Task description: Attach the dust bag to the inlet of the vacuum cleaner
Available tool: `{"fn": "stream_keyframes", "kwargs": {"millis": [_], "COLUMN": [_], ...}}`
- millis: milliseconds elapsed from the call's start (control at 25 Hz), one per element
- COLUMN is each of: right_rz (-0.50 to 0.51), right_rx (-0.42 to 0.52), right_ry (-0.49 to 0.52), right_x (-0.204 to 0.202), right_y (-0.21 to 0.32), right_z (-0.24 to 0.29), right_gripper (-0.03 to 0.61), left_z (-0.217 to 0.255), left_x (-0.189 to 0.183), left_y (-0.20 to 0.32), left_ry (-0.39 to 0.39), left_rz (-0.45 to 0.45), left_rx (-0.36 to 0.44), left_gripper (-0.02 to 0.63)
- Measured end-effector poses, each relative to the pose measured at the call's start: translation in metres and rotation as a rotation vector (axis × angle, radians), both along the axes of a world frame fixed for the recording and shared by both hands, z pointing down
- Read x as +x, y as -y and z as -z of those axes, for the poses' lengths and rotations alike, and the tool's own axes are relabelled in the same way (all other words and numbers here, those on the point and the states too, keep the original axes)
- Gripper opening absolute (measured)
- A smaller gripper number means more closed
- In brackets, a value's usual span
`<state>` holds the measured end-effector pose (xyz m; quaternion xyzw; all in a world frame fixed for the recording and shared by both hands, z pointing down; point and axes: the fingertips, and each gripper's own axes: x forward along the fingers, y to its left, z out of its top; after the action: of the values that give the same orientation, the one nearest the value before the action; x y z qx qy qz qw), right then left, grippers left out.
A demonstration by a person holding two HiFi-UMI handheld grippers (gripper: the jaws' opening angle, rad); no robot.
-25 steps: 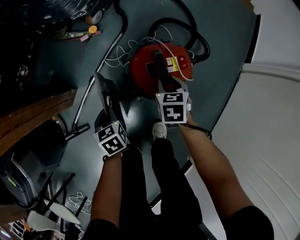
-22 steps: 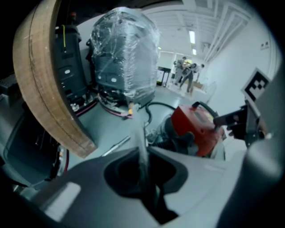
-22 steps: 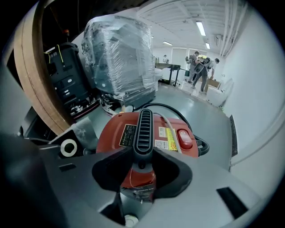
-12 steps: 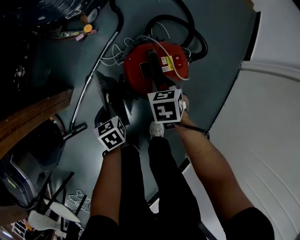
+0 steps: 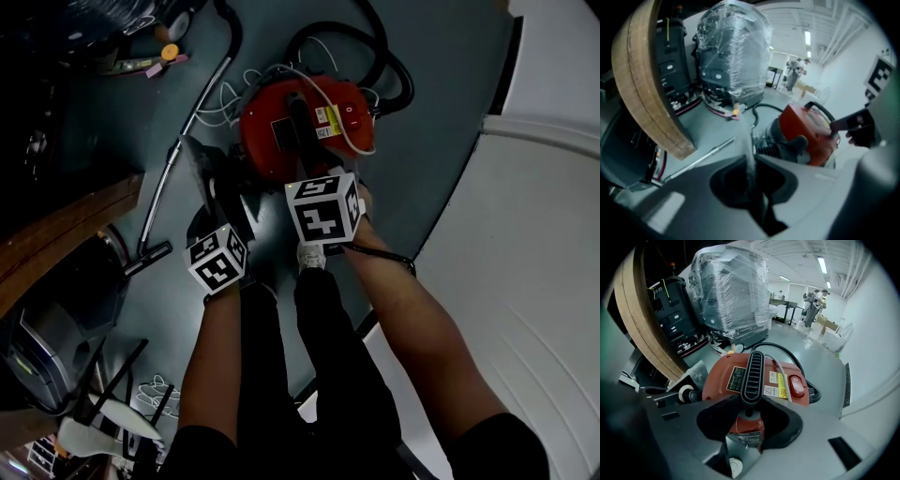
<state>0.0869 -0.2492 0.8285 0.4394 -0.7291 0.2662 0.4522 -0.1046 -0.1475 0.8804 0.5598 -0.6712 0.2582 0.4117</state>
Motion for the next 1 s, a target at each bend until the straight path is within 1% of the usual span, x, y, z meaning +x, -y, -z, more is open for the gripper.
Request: {"fn": "stream_keyframes", "kwargs": {"millis": [160, 400, 440, 480, 560, 600, 640, 680, 760, 840, 880, 920, 960, 1000], "right_rz": [0.005, 0.005, 0.004, 0.005, 0.006, 0.006, 0.005, 0.002, -0.001, 0.0, 0.0, -0.001, 0.0, 0.001], "right_rx": [0.003, 0.0, -0.001, -0.001, -0.001, -0.001, -0.003, -0.005, -0.006, -0.006, -0.007, -0.008, -0.008, -0.008], "right_ry": [0.007, 0.017, 0.019, 0.021, 0.026, 0.028, 0.028, 0.029, 0.029, 0.03, 0.031, 0.032, 0.033, 0.033], "right_x": [0.001, 0.001, 0.001, 0.001, 0.0, 0.001, 0.001, 0.002, 0.002, 0.002, 0.002, 0.002, 0.001, 0.001], "right_y": [-0.001, -0.001, -0.001, -0.001, 0.0, 0.0, 0.0, -0.001, -0.001, 0.0, 0.0, 0.0, 0.0, -0.001], "right_z": [0.0, 0.001, 0.001, 0.001, 0.0, 0.0, 0.0, 0.0, 0.0, 0.0, 0.0, 0.0, 0.0, 0.0], "right_gripper": [0.135, 0.135, 0.135, 0.135, 0.135, 0.136, 0.137, 0.136, 0.135, 0.135, 0.135, 0.137, 0.135, 0.135], "left_z": [-0.004, -0.005, -0.006, -0.006, -0.009, -0.01, -0.01, -0.01, -0.009, -0.009, -0.009, -0.009, -0.009, -0.009], "left_x": [0.009, 0.017, 0.017, 0.016, 0.013, 0.012, 0.013, 0.016, 0.023, 0.028, 0.031, 0.033, 0.036, 0.04], "left_y": [0.003, 0.001, 0.001, 0.001, -0.001, -0.001, -0.002, -0.002, 0.0, 0.002, 0.003, 0.003, 0.004, 0.005], "left_ry": [-0.022, -0.052, -0.077, -0.118, -0.228, -0.264, -0.27, -0.249, -0.189, -0.127, -0.105, -0.114, -0.163, -0.235], "left_rz": [-0.043, -0.074, -0.056, -0.017, 0.097, 0.122, 0.1, 0.038, -0.1, -0.202, -0.236, -0.24, -0.21, -0.161], "left_rx": [-0.02, -0.05, -0.052, -0.053, -0.056, -0.06, -0.067, -0.076, -0.093, -0.109, -0.115, -0.117, -0.113, -0.104], "left_gripper": [0.02, 0.021, 0.021, 0.021, 0.025, 0.026, 0.026, 0.026, 0.026, 0.026, 0.026, 0.027, 0.029, 0.031]}}
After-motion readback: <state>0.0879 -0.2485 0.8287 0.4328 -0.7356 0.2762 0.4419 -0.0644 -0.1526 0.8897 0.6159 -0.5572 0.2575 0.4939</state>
